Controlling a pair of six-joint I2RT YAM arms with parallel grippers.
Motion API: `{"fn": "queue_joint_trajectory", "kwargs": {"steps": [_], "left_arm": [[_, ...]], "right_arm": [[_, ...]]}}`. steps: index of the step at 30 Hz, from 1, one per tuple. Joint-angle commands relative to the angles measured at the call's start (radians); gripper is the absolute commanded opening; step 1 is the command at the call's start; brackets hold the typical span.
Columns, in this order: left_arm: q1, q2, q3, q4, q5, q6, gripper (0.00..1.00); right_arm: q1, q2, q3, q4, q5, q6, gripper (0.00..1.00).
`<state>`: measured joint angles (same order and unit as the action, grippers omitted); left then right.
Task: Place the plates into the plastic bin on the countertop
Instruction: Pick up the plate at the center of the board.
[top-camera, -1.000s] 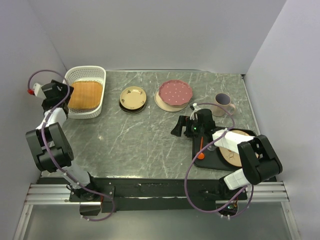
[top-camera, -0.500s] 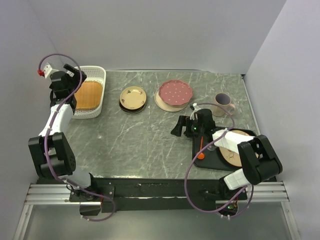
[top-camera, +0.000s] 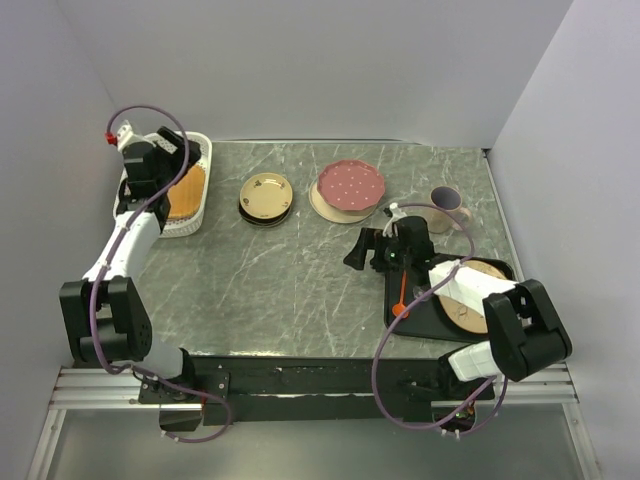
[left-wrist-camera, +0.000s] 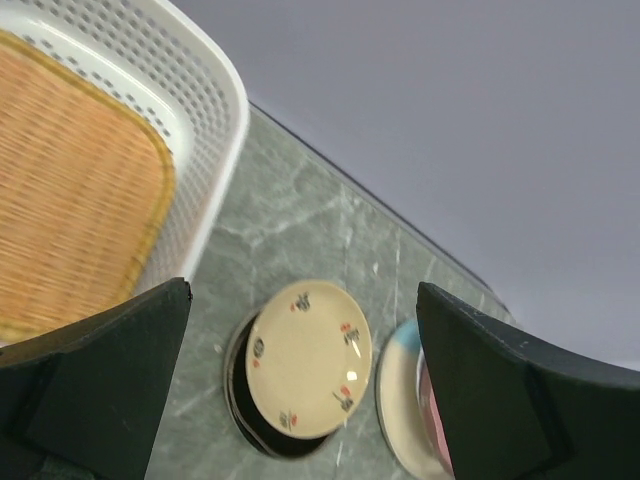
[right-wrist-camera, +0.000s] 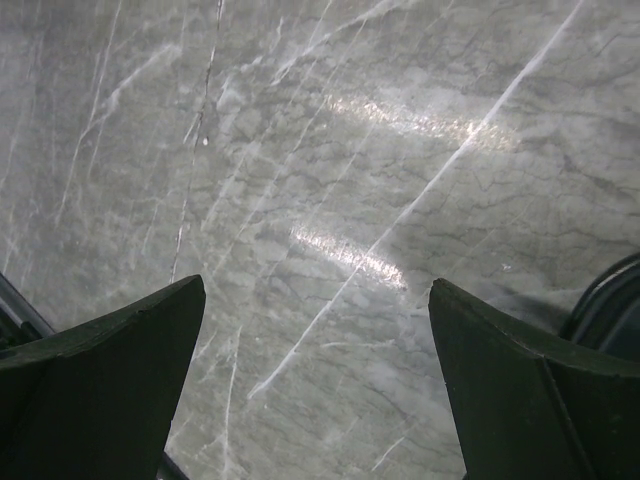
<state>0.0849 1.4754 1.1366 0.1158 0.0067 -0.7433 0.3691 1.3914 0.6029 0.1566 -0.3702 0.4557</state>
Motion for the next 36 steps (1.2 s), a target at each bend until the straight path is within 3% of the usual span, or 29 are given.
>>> {"fn": "queue_joint_trajectory", "kwargs": {"steps": [1,15,23,36], "left_arm": [[-0.066,-0.043,-0.043,0.030,0.047,0.033,0.99],[-0.300,0.013,-0.113,0.056,0.004,0.078,0.99],[-0.398,0.022,-0.167,0.081,-0.002,0.078,0.99],[-0.474,0.039,-0.259,0.148,-0.004,0.027,0.99]], "right_arm": [[0.007,-0.035,0.047,-0.023,0.062,0.008,1.00],[-0.001,0.003,0.185,-0.040,0.221,0.156,1.00],[-0.090,0.096,0.170,0.129,0.126,0.346,1.00],[-0.151,0.245,0.278,0.175,0.097,0.448,1.00]]}}
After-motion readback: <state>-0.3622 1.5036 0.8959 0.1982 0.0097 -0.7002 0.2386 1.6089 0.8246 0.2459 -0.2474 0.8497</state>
